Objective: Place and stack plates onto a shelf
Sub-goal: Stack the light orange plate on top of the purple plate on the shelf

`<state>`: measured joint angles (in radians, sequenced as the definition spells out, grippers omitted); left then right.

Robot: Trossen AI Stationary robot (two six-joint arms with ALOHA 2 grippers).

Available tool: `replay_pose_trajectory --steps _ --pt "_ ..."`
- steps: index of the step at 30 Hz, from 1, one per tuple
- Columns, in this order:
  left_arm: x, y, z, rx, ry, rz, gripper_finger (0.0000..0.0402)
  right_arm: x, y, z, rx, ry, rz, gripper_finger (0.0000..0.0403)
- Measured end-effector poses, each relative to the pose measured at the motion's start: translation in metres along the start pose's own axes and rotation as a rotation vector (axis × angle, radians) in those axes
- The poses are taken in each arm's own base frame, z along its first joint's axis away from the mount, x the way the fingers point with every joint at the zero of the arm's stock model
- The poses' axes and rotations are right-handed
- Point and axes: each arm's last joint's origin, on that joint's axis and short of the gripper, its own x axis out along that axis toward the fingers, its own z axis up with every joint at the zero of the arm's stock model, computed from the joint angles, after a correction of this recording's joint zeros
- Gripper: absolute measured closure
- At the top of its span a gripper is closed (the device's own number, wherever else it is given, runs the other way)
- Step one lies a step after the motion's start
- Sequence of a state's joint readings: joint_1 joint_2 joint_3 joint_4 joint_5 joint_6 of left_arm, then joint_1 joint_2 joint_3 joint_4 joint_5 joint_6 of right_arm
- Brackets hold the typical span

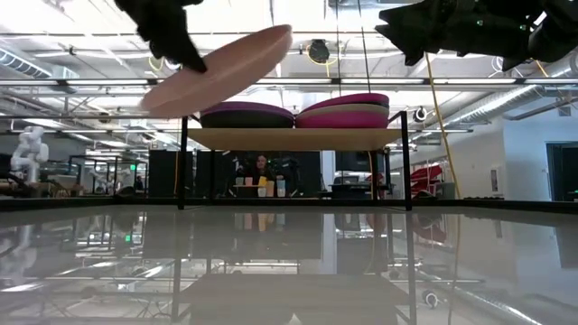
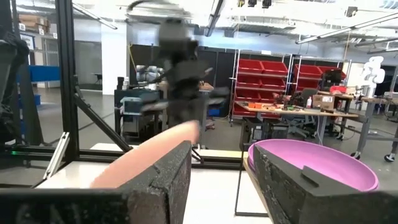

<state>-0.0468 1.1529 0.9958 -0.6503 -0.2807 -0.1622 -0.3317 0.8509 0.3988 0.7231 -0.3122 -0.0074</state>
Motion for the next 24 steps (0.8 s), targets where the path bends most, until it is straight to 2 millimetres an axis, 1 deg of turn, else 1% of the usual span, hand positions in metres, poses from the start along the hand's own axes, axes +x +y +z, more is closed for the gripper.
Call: replay_pose_trajectory --steps 6,9,11,15,19,24 --pt "-0.02 0.064 0.03 -0.213 -0.122 0.161 0.0392 0.0 0.0 0.0 -0.001 -0.005 0.0 0.025" --pt "-0.025 0.092 0.049 -0.285 -0.163 0.143 0.0392 0.0 0.0 0.001 -0.002 -0.006 -0.001 0.025" --pt "-0.026 0.109 0.058 -0.31 -0.161 0.132 0.0392 0.0 0.0 0.001 -0.002 -0.006 -0.001 0.025" --pt "-0.024 0.143 0.078 -0.355 -0.141 0.121 0.0392 0.0 0.0 0.001 0.002 -0.006 0.0 0.025" --pt "-0.011 0.173 0.092 -0.393 -0.048 0.124 0.0392 0.0 0.0 0.0 0.022 0.001 0.0 0.025" --pt "0.003 0.208 0.099 -0.437 0.056 0.121 0.0392 0.0 0.0 -0.002 0.04 0.022 0.002 0.025"
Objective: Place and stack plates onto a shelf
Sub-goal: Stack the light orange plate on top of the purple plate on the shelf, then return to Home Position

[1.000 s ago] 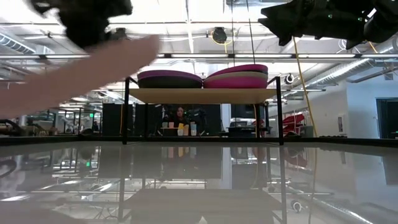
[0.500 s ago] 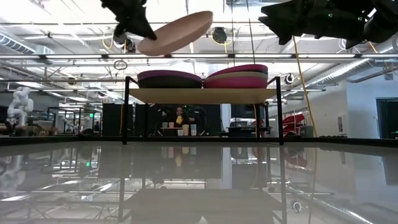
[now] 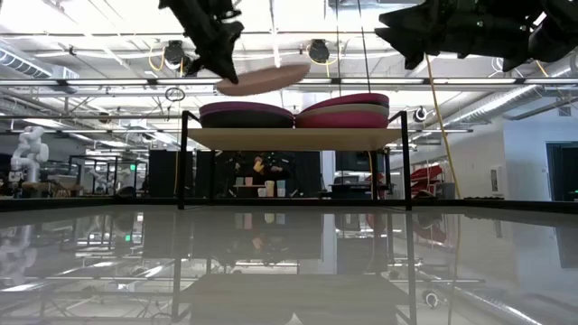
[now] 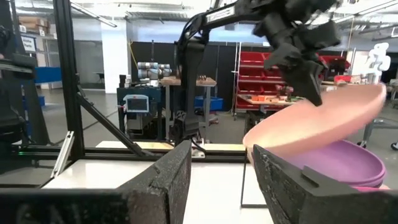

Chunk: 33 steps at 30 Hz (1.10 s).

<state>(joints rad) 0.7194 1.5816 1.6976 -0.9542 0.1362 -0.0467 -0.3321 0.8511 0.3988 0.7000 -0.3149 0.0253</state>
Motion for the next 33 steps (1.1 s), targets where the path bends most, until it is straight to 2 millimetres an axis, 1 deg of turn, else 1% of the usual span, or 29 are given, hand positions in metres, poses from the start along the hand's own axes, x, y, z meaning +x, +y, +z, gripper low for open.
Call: replay_pose_trajectory --steps 2,5,8,12,15,19,22,28,31,33 --pt "0.007 0.011 0.003 -0.02 0.056 -0.001 0.0392 0.0 0.0 -0.001 0.003 0.007 0.0 0.025" --pt "0.012 0.027 0.007 -0.062 0.095 0.007 0.0392 0.0 0.0 -0.001 0.005 0.014 0.0 0.025" --pt "0.015 0.042 0.004 -0.105 0.14 0.029 0.0392 0.0 0.0 -0.002 0.006 0.019 0.0 0.025" --pt "0.016 0.053 0.0 -0.141 0.184 0.049 0.0392 0.0 0.0 -0.002 0.005 0.019 0.0 0.025" --pt "0.015 0.053 0.0 -0.132 0.183 0.047 0.0382 0.0 0.0 -0.002 0.005 0.018 0.0 0.025" --pt "0.015 0.052 0.0 -0.13 0.183 0.045 0.0345 0.0 0.0 -0.002 0.003 0.018 0.0 0.025" --pt "0.016 0.05 0.0 -0.111 0.177 0.04 0.0324 0.0 0.0 -0.002 0.003 0.018 0.0 0.025" --pt "0.017 0.043 0.003 -0.081 0.151 0.028 0.0301 0.0 0.0 -0.002 0.003 0.018 0.0 0.025" --pt "0.012 0.042 0.004 -0.055 0.137 0.027 0.0297 0.0 0.0 -0.003 0.001 0.028 0.001 0.025" --pt "0.001 0.04 0.004 -0.021 0.113 0.026 0.0297 -0.002 0.0 -0.004 -0.004 0.05 0.0 0.025"
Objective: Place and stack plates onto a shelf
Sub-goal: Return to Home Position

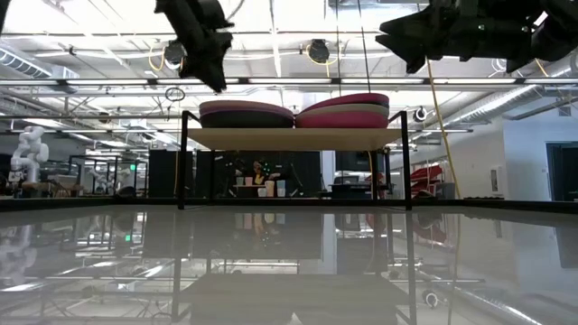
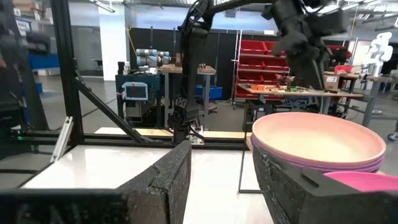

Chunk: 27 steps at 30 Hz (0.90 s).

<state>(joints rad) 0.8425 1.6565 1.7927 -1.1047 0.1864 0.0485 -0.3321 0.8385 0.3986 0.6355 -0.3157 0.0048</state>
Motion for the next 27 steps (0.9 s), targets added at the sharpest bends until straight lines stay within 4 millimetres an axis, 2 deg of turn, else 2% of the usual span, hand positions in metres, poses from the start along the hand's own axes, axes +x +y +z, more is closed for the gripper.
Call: replay_pose_trajectory --steps 3,8,11,16,21,24,27 --pt "-0.024 -0.007 -0.001 0.061 -0.08 0.002 0.0296 -0.006 0.001 0.002 -0.022 0.018 -0.009 0.025" --pt "-0.079 -0.028 -0.008 0.185 -0.293 -0.006 0.0296 -0.021 0.001 0.007 -0.023 0.038 -0.038 0.025" --pt "-0.107 -0.041 -0.018 0.232 -0.413 -0.021 0.0296 -0.029 0.001 0.009 -0.017 0.06 -0.055 0.025" --pt "-0.137 -0.06 -0.048 0.306 -0.572 -0.064 0.0296 -0.042 0.002 0.006 -0.012 0.132 -0.122 0.025" --pt "-0.143 -0.069 -0.087 0.35 -0.721 -0.119 0.0296 -0.059 0.006 0.013 -0.038 0.106 -0.202 0.025" --pt "-0.139 -0.072 -0.114 0.354 -0.797 -0.161 0.0296 -0.068 0.009 0.018 -0.05 0.068 -0.237 0.025" --pt "-0.125 -0.073 -0.14 0.356 -0.855 -0.207 0.0296 -0.075 0.011 0.019 -0.06 0.061 -0.274 0.025"
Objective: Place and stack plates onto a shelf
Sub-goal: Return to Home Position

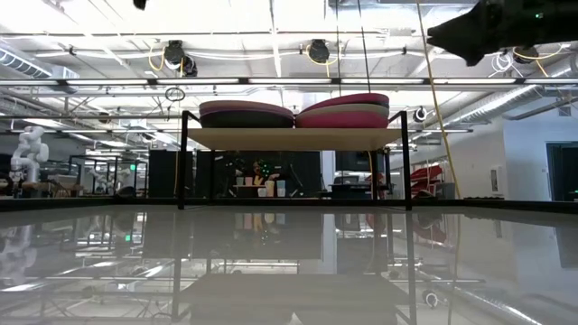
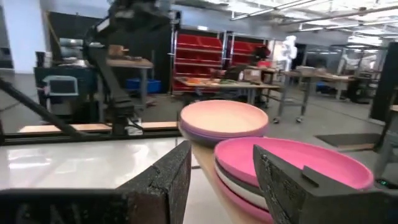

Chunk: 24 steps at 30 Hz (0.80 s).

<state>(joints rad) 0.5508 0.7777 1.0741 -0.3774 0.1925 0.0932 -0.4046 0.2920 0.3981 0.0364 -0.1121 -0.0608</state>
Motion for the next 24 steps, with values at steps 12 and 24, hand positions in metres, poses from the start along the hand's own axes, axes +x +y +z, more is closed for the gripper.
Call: replay_pose_trajectory --steps 12,24 --pt "-0.013 -0.025 -0.112 -0.044 -0.122 -0.047 0.0295 -0.01 0.001 -0.01 -0.024 0.074 -0.03 0.025" --pt "-0.01 -0.037 -0.191 -0.073 -0.199 -0.09 0.0295 -0.007 0.004 -0.078 -0.002 0.026 -0.039 0.025"
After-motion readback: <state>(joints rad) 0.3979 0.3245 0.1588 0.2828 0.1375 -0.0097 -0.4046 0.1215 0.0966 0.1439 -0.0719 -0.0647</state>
